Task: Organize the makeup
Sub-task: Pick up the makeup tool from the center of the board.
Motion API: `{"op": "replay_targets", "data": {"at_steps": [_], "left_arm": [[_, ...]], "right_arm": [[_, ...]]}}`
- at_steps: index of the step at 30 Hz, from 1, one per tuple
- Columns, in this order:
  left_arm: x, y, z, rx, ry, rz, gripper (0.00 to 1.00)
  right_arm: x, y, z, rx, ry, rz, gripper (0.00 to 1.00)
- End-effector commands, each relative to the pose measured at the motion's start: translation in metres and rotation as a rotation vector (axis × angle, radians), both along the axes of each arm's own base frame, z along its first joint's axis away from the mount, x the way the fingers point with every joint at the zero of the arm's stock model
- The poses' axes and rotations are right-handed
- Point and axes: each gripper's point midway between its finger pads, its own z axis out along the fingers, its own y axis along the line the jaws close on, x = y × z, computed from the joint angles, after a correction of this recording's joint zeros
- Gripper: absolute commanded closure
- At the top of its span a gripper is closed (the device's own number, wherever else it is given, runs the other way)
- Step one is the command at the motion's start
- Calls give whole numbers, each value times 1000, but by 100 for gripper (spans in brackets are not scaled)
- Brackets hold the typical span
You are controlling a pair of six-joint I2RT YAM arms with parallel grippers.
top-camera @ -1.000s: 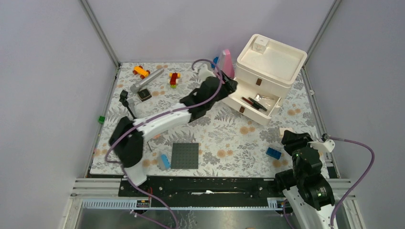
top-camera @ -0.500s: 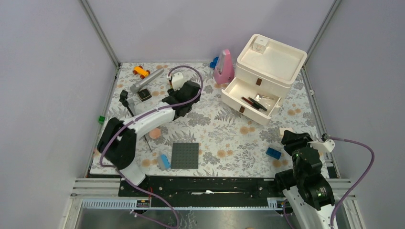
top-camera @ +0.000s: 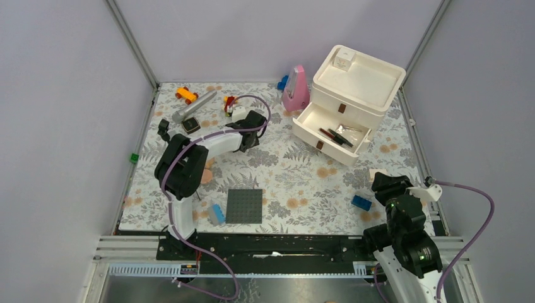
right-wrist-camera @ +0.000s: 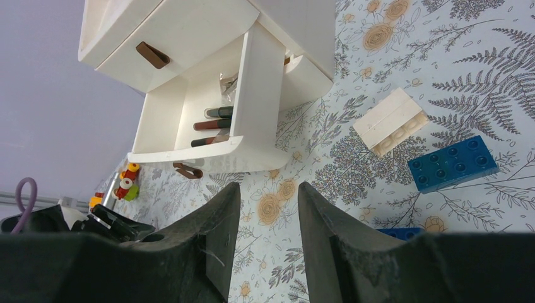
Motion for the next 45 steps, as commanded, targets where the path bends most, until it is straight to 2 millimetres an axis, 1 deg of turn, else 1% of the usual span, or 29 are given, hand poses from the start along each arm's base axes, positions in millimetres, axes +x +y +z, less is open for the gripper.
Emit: {"op": "replay_targets", "data": {"at_steps": [1,4,8,10,13,15,17,20,25,30,31,32,33,34,36,39,44,45], "left_arm": [[18,-5,-7,-30,8,-20,44],[20,-5,-16,-41,30,-22,49],[18,-6,-25,-51,48,-37,67],[16,-6,-27,-55,54,-38,73],[14,-8,-25,-74,49,-45,84],[13,-11,-20,-93,44,-55,89],[13,-18,-10,-128,34,-73,92],[15,-33,14,-210,-5,-109,93],[17,-64,81,-359,-123,-171,94],[19,-103,152,-467,-227,-248,93],[21,-113,170,-502,-250,-267,93],[21,-119,177,-527,-255,-278,93],[21,-130,192,-561,-276,-294,93],[22,-141,201,-582,-292,-309,93],[20,-164,213,-598,-316,-335,93],[14,-202,221,-634,-321,-388,93],[10,-257,225,-690,-320,-460,94],[9,-266,221,-699,-310,-474,94]], "right_arm": [[0,1,13,5,-43,7,54],[0,1,13,5,-44,7,54],[0,1,12,6,-43,9,54],[0,1,12,6,-42,6,54],[0,1,12,6,-42,8,54],[1,1,11,7,-42,7,53],[1,1,11,8,-42,8,53],[1,1,11,9,-42,6,53],[1,1,11,10,-42,7,53],[1,2,11,12,-41,11,53],[1,2,11,14,-42,12,53],[0,2,10,14,-38,11,53],[0,2,10,16,-39,8,53],[0,1,11,16,-41,6,53],[-1,0,10,18,-37,-4,53],[-1,-2,11,17,-39,-15,52],[-3,-3,11,24,-35,-22,52],[-3,-4,12,26,-36,-25,52]]}}
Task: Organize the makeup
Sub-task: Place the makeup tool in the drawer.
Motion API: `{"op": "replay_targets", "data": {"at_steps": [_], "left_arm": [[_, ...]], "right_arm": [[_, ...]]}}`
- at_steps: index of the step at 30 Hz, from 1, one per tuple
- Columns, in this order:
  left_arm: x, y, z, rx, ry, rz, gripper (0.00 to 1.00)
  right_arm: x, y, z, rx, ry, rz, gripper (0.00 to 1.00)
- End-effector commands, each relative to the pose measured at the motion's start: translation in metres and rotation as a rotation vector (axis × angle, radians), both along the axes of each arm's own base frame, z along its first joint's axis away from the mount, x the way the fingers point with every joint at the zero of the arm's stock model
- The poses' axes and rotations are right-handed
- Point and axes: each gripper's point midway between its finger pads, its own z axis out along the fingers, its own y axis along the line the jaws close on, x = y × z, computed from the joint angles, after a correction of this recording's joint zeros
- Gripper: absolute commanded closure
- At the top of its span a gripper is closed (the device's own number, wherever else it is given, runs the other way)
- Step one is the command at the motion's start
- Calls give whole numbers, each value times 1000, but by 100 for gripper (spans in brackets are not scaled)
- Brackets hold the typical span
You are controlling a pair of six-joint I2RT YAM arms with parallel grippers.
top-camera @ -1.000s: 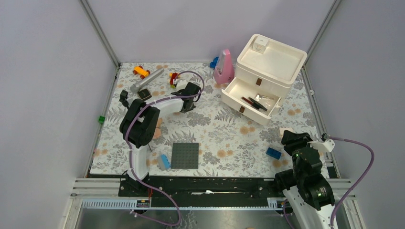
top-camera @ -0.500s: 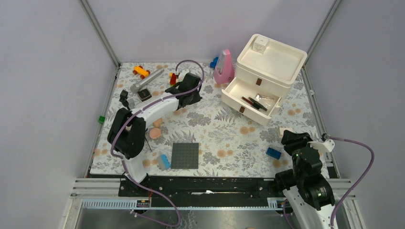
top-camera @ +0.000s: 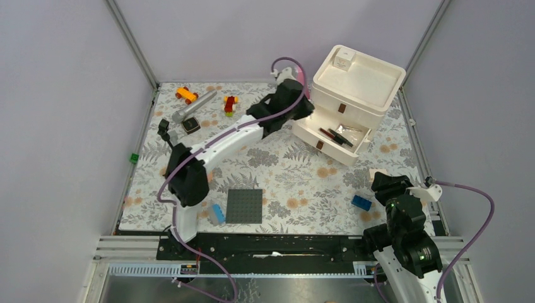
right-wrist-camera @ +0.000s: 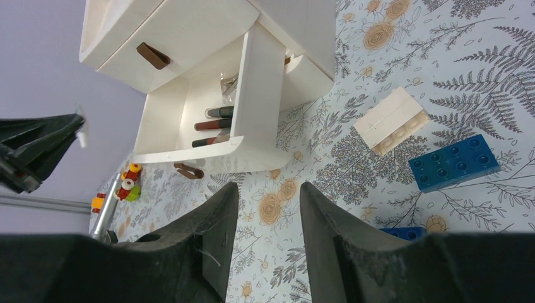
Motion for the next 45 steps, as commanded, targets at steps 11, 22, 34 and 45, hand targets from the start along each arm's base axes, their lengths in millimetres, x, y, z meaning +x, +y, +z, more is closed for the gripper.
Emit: {"op": "replay_targets", "data": {"at_steps": [11,22,34,45], "left_arm": [[1,-82,-13,-60,-28,-164,68],[-10,-50,22,7,-137,-155,54],[-68,116,-28,262,-90,140,46],[-115,193,-99,361,35,220,34]], "right_arm": [[-4,-4,12,18,-32,-24,52],[-3,-5,11,16,-32,-26,52],[-1,-3,11,8,-36,-15,51],[1,-1,10,8,-41,-9,52]]}}
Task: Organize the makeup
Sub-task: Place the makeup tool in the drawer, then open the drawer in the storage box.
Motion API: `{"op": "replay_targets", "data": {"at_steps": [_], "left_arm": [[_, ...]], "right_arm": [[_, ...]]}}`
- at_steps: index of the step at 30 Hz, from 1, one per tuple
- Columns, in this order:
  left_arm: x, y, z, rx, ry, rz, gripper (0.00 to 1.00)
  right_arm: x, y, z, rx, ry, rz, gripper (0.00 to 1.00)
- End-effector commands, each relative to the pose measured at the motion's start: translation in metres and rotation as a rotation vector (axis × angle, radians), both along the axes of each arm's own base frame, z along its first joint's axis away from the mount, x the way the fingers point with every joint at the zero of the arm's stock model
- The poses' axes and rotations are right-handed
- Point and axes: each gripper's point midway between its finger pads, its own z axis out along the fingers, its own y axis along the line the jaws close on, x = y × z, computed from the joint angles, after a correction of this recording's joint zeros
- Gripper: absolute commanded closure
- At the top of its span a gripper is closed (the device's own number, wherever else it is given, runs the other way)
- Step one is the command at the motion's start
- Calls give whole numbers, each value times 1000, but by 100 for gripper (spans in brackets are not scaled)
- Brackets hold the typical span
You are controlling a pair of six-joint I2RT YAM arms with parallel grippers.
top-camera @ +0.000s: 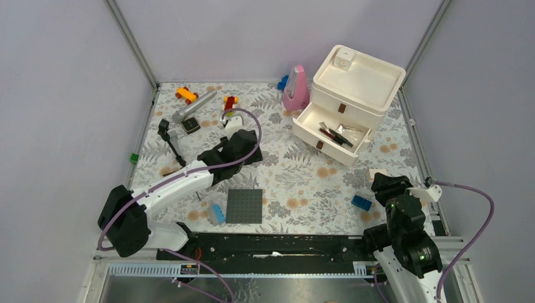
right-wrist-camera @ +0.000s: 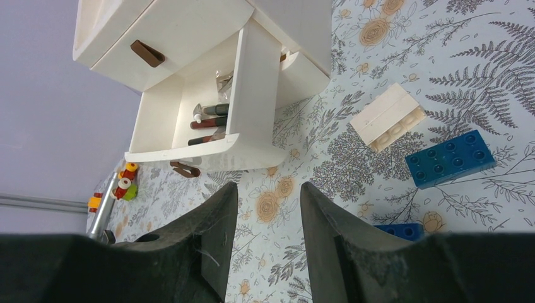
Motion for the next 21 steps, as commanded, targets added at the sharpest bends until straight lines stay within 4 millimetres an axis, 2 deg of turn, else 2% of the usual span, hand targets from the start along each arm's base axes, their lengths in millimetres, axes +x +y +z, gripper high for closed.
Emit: {"op": "replay_targets", "data": {"at_steps": [1,5,8,13,16,19,21], "left_arm": [[-5,14,0,-14,-38,34,32],[-4,10,-7,-24,-47,13,21],[2,4,-7,-29,-44,2,20],[7,10,-13,15,-10,41,20],[2,27,-17,68,13,103,20],[-10,64,-22,139,42,274,19],[-18,78,-26,165,70,337,19]], "right_arm": [[3,-1,13,5,-55,-4,52],[3,0,14,-1,-56,0,52],[2,0,15,-4,-57,2,52],[3,1,15,-10,-57,11,52],[7,5,13,-25,-46,32,52],[12,13,19,-17,-44,71,52],[18,22,26,-6,-53,111,52]]}}
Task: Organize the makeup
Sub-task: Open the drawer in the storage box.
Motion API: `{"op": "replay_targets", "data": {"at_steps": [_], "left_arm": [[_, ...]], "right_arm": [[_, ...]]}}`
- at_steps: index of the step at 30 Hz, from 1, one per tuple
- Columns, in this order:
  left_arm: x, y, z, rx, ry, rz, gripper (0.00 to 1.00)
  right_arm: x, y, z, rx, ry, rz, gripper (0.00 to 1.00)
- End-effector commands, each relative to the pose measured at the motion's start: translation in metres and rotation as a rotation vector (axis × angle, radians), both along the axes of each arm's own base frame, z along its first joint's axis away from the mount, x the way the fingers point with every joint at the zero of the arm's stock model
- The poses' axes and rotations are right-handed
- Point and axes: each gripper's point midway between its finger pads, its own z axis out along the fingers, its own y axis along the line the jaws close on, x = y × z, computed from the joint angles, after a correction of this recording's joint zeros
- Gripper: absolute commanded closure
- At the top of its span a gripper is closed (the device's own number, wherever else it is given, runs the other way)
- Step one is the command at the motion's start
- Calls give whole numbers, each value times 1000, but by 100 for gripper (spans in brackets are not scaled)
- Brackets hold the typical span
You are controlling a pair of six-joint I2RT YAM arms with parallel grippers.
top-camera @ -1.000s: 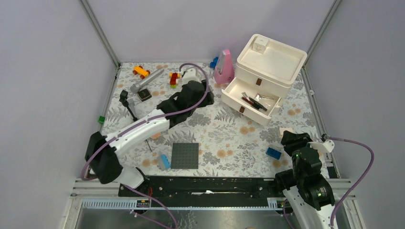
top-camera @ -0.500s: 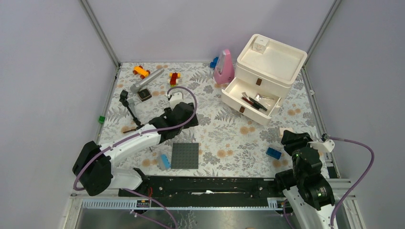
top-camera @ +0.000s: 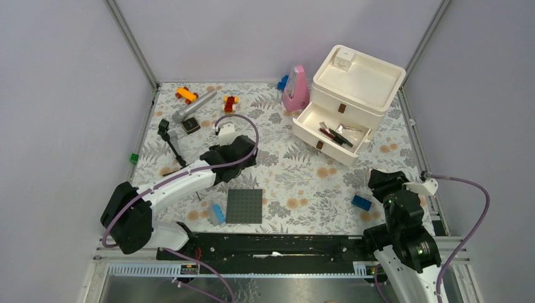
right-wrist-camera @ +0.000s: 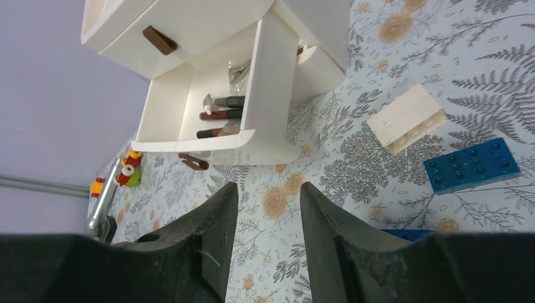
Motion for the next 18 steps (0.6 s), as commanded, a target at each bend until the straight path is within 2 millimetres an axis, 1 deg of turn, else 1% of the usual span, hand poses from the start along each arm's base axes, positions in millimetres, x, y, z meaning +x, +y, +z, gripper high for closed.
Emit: {"op": "replay_targets", "data": {"at_steps": [1,3,5,7,10,15,18], "left_arm": [[-10,40,11,66,3,203,19],[-20,42,-3,66,54,218,19],[-28,44,-17,77,95,214,19],[-32,44,-23,81,116,202,19],[-35,44,-20,79,106,187,20],[-42,50,-9,55,69,175,19],[-49,56,-8,39,60,175,19]], "right_arm": [[18,22,23,9,-35,98,52],[28,30,28,-2,-19,132,52],[38,38,27,-27,23,167,51],[49,47,29,-56,53,211,50],[67,63,38,-103,54,296,49],[104,80,63,-132,-5,340,48],[129,85,65,-124,-2,324,48]]}}
